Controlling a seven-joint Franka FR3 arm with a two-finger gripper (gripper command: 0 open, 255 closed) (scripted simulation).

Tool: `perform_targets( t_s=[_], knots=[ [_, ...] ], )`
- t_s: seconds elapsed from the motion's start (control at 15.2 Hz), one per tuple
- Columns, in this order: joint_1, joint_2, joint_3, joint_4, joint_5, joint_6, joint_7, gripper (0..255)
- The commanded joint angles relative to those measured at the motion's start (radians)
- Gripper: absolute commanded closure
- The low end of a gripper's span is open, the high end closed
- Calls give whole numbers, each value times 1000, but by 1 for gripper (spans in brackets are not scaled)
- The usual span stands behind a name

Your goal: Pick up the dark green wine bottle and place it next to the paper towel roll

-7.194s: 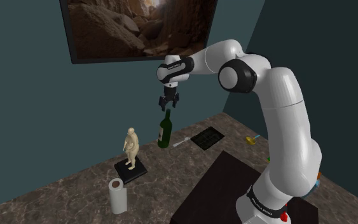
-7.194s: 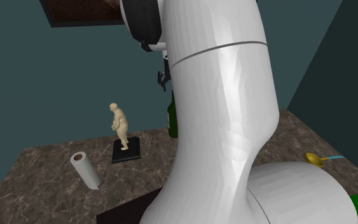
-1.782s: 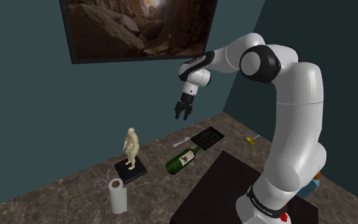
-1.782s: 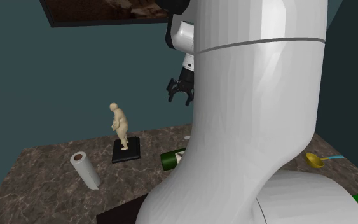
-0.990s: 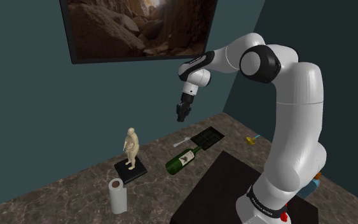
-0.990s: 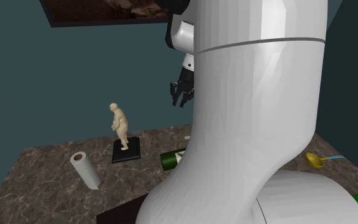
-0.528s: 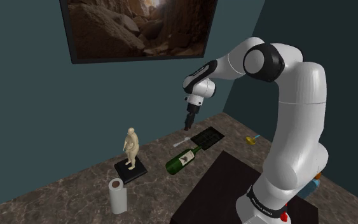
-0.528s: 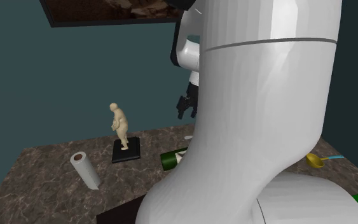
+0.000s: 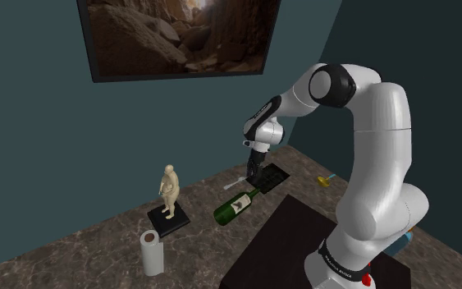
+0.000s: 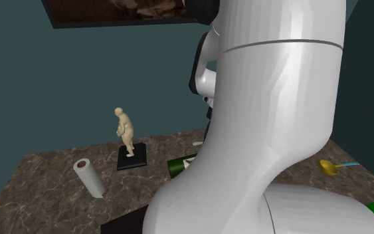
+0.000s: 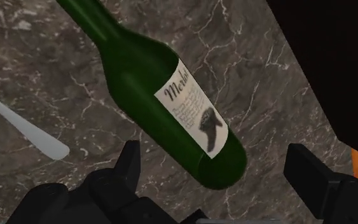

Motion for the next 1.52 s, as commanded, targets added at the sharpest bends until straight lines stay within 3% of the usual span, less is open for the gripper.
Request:
perform_targets(
  t_s=[0.0, 0.53, 1.06, 1.45],
  knots=[
    [-38, 47, 17, 7, -17, 56, -150, 0],
    [-193, 305, 101, 176, -118, 211, -652, 0],
    [-191, 400, 111, 210, -118, 276, -668, 0],
    [-191, 400, 111, 210, -118, 276, -668, 0]
  ],
)
